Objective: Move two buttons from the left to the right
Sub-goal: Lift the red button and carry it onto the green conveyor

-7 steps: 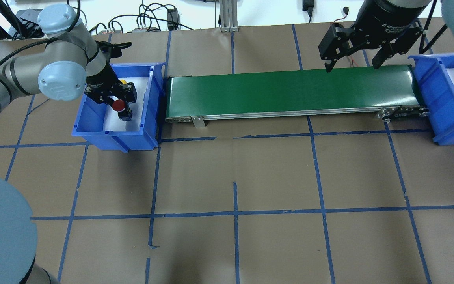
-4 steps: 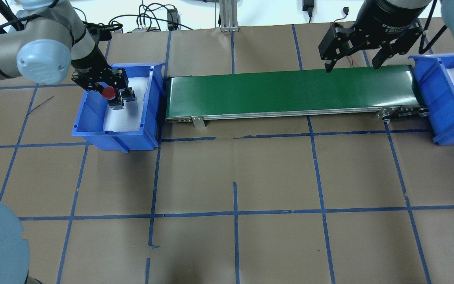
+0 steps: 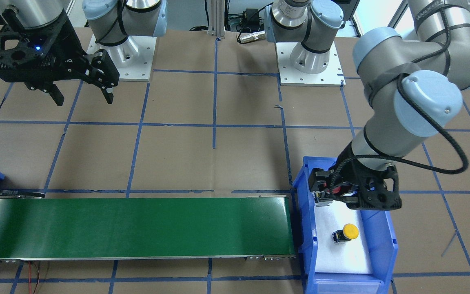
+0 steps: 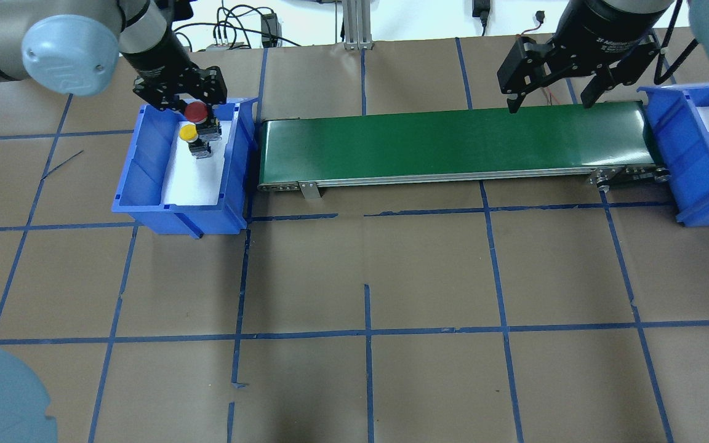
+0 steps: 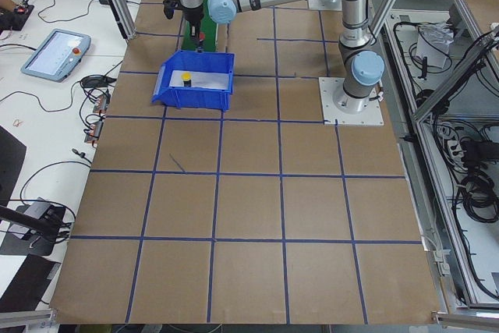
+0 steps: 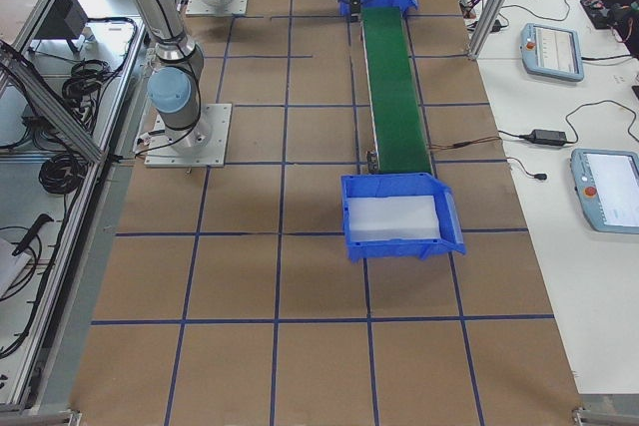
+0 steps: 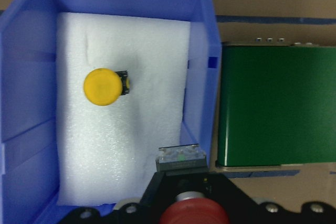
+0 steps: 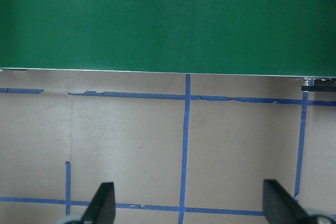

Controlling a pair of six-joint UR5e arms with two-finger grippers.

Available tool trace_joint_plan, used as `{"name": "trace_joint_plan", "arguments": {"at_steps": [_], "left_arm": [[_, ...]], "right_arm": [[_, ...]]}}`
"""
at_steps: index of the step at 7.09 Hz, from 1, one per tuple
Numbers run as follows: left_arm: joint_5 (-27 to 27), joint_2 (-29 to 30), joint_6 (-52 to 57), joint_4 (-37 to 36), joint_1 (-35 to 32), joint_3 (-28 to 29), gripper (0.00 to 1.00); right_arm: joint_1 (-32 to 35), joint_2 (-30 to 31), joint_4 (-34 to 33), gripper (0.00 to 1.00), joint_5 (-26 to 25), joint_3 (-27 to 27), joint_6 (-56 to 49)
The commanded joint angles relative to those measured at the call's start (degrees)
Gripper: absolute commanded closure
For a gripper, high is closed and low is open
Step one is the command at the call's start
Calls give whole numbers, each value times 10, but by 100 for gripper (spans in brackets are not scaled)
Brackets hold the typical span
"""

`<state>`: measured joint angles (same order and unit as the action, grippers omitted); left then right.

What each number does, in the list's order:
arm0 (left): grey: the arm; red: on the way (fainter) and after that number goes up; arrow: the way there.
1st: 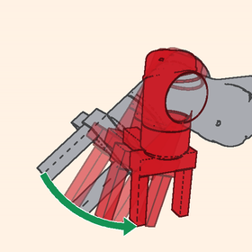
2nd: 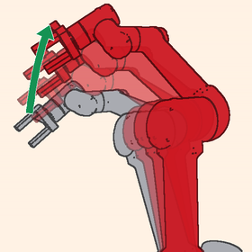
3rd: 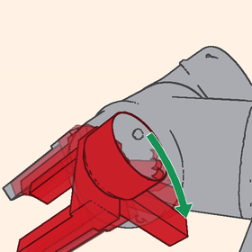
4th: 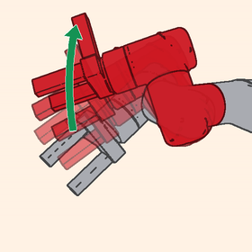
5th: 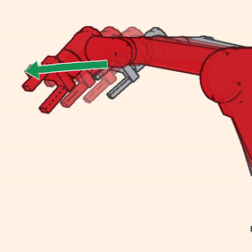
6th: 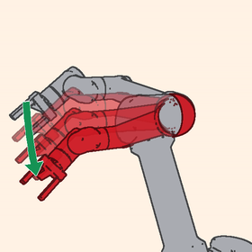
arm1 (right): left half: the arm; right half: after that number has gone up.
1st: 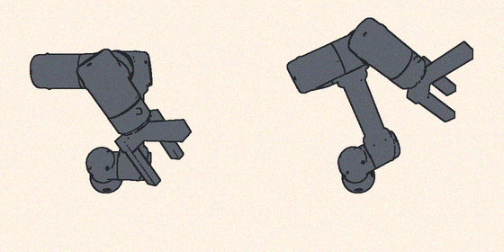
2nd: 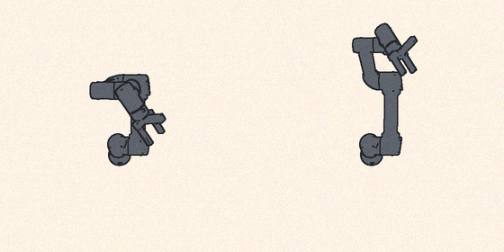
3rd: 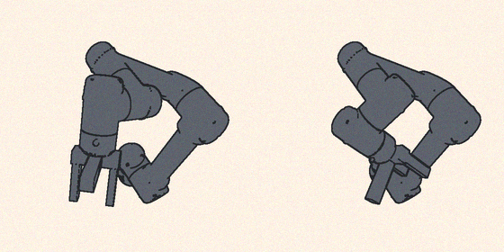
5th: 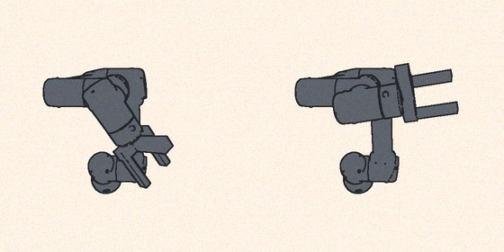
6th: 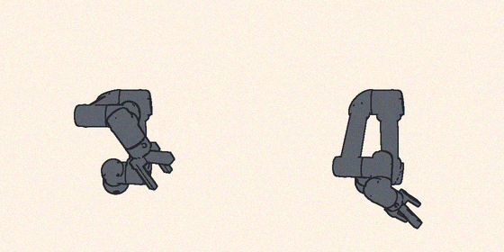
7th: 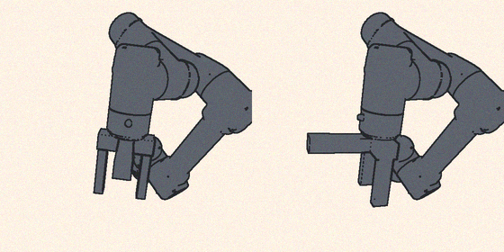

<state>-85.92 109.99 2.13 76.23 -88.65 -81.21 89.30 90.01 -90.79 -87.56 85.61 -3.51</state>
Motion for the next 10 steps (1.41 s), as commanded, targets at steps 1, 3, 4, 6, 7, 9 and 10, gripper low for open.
{"name": "trace_joint_plan", "arguments": {"at_steps": [1,3,4,6,7,9,10], "left_arm": [[-2,12,-12,-12,-31,9,79],[-5,41,-53,-61,-85,12,81],[-5,50,-68,-64,-100,12,82],[-10,90,-73,-116,-101,12,82],[-28,105,-74,-125,-101,11,81],[-28,103,-78,-124,-101,6,79],[-28,102,-78,-124,-101,6,78]], "right_arm": [[0,1,1,0,-1,0,0],[0,0,1,0,-1,1,0],[-1,-1,0,0,-1,1,0],[-1,0,2,0,-1,1,-1],[-1,0,3,0,-1,2,-1],[-1,0,1,0,-1,1,-1],[-1,-1,1,0,-1,2,-1]]}}
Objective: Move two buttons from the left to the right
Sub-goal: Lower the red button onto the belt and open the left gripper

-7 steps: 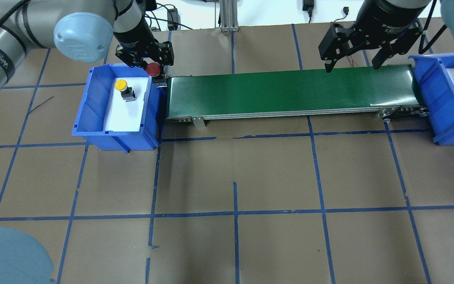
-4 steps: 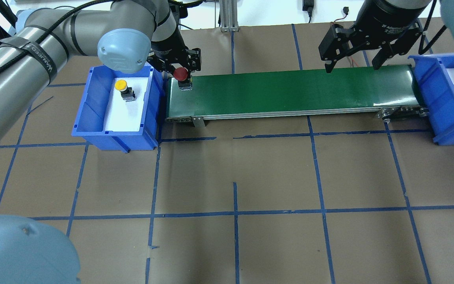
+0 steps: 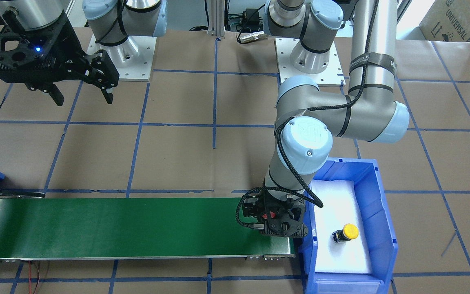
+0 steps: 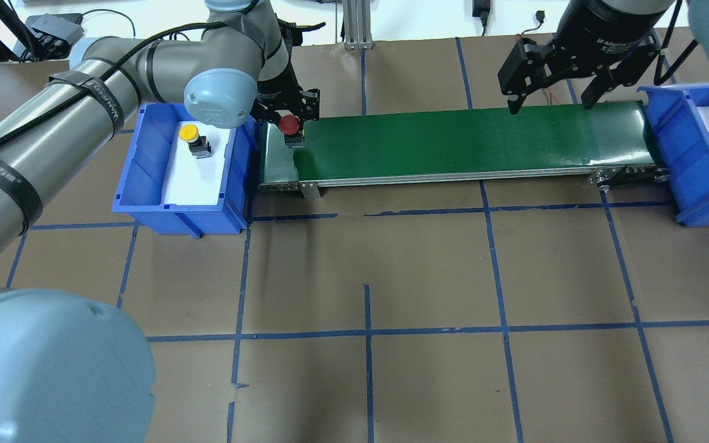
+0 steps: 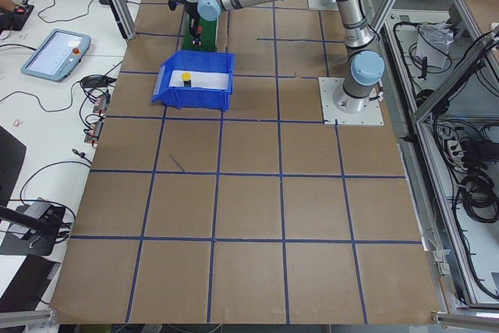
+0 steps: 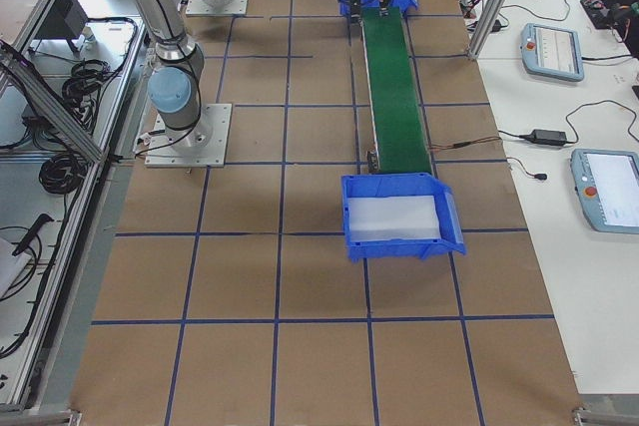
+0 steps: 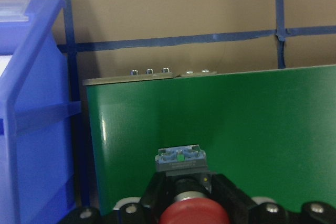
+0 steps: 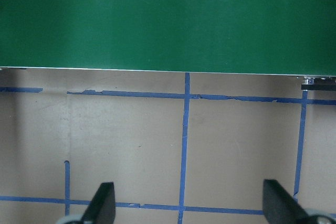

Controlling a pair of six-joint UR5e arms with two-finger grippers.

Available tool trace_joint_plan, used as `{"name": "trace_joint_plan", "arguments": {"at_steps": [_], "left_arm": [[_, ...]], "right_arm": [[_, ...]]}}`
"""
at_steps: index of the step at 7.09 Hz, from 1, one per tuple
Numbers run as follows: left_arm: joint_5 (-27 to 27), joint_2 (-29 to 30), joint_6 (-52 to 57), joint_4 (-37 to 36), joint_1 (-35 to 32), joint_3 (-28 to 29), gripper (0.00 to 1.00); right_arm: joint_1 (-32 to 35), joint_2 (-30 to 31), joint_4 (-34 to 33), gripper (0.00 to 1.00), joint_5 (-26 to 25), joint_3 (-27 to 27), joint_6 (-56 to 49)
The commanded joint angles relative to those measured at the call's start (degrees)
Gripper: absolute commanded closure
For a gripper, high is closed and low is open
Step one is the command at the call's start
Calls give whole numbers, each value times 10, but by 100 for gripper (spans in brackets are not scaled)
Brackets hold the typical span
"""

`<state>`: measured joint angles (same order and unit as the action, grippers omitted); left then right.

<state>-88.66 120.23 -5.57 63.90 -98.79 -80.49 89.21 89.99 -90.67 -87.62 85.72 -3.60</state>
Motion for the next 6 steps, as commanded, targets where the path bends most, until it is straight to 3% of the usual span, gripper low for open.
{"name": "trace_joint_plan", "arguments": {"at_steps": [1,2,3,6], "left_arm": [[0,0,-7,-1,0,-2,44],[3,-1,-6,0,0,-1,8],[4,-3,-7,0,0,5,0],[-2,-35,-1,7,9,8,0]], "right_arm": [[0,0,1,0,0,1,0],[0,0,1,0,0,1,0],[-1,-1,2,0,-1,5,0],[-2,-1,0,0,0,9,0]]}}
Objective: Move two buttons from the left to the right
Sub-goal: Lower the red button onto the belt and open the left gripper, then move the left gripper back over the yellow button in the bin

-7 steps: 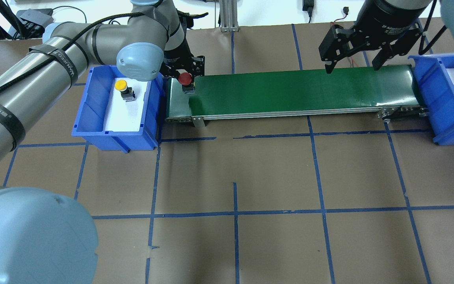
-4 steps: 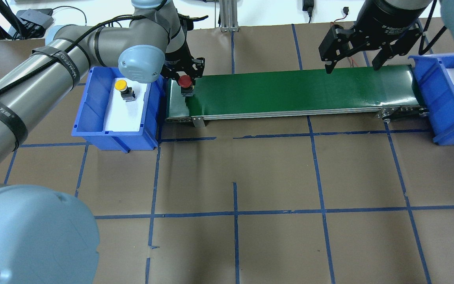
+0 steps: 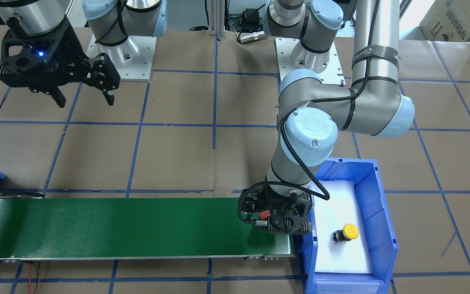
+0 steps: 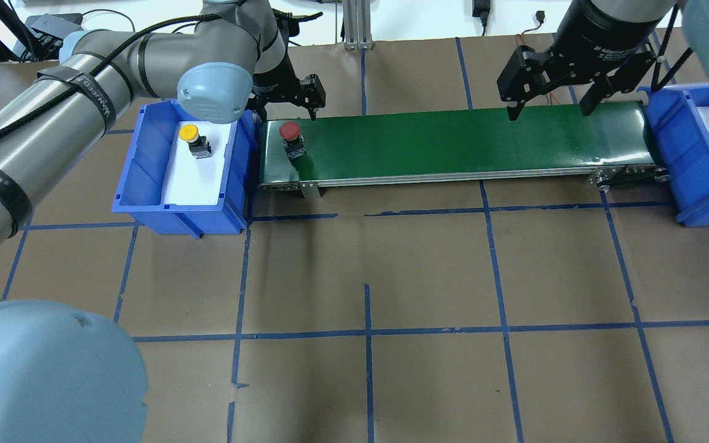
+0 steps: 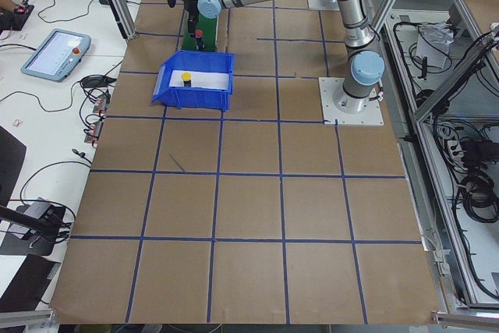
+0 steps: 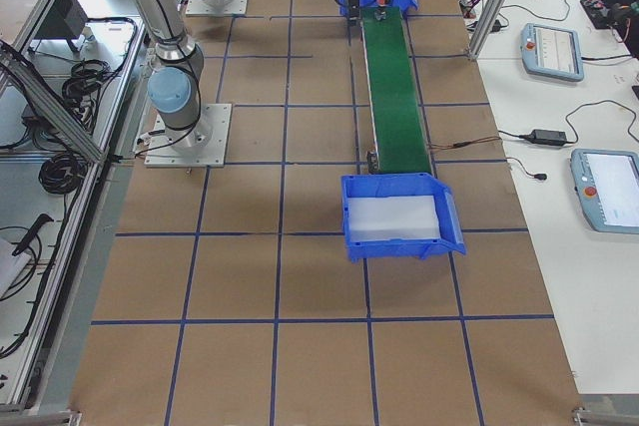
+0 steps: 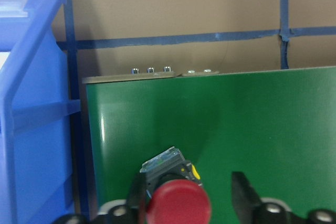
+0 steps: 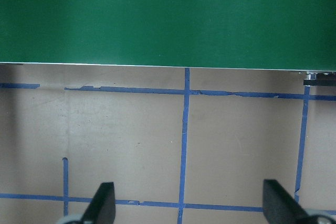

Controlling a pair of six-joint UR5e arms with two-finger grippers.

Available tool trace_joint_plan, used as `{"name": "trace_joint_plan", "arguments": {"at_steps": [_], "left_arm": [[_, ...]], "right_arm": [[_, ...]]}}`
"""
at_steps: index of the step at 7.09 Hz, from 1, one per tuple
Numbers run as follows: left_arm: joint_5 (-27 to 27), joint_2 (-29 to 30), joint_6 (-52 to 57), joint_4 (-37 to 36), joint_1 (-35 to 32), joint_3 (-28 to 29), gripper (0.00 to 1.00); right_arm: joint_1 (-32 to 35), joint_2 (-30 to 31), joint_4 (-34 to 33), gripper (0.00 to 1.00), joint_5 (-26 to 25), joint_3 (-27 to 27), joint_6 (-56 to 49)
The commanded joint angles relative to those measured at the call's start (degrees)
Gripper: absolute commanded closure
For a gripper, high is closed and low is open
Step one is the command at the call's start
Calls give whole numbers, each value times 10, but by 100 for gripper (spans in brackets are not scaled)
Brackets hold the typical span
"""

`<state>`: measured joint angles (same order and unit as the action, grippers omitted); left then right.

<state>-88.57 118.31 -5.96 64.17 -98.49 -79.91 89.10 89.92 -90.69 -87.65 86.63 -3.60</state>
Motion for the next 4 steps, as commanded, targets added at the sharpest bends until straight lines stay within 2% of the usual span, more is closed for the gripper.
{"name": "trace_joint_plan", "arguments": {"at_steps": [1,3,4], "left_arm": [[-3,-32,21,43,37,3,0],[-17,-29,104,74,100,29,0],[-83,-18,144,74,112,34,0]], "right_arm": [[-2,0,0,0,-1,1,0],[-9,-1,3,0,-1,3,0],[-9,-1,3,0,-1,3,0]]}}
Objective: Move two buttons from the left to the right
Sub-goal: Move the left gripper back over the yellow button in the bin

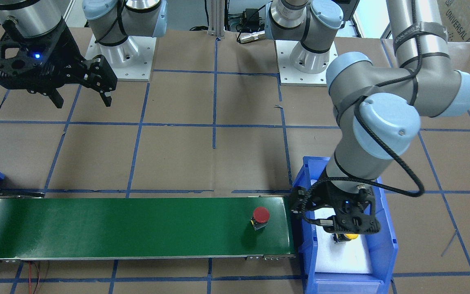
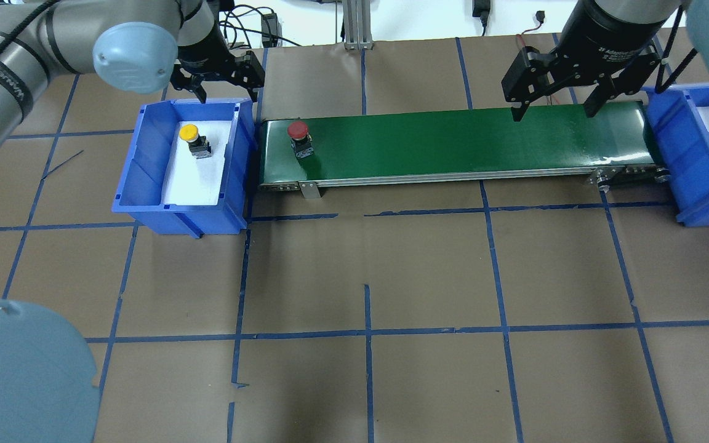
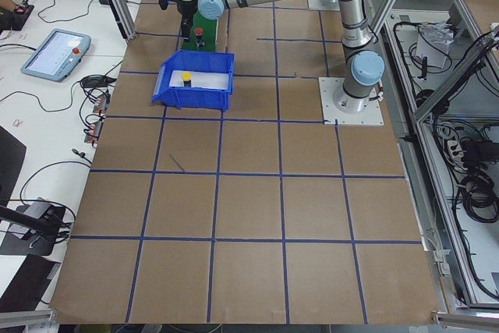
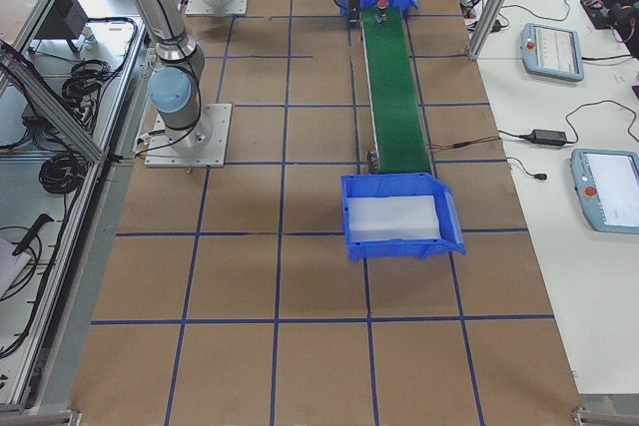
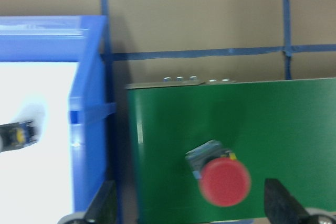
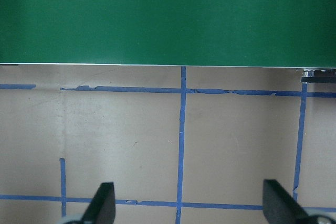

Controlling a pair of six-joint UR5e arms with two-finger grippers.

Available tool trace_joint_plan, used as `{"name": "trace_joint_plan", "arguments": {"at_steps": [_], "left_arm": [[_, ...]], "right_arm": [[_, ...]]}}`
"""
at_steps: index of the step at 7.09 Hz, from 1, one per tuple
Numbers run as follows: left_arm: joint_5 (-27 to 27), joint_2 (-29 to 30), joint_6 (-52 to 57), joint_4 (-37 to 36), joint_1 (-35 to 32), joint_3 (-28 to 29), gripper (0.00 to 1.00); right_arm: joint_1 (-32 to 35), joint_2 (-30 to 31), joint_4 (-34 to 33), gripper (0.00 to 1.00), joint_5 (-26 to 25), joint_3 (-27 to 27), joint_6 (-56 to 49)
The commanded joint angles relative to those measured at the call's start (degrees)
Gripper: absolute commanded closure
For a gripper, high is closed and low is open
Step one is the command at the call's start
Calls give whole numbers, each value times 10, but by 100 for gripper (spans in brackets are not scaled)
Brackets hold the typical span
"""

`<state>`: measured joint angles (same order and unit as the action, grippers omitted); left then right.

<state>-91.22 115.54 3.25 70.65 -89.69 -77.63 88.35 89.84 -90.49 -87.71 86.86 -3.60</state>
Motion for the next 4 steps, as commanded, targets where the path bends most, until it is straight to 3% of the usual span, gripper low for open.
{"name": "trace_joint_plan", "arguments": {"at_steps": [1,4], "left_arm": [[-59,17,50,10,35,11,0],[-8,64,53,7,64,4,0]], "right_arm": [[-1,0,1,0,0,1,0],[-3,-1,15,0,-7,0,-1]]}}
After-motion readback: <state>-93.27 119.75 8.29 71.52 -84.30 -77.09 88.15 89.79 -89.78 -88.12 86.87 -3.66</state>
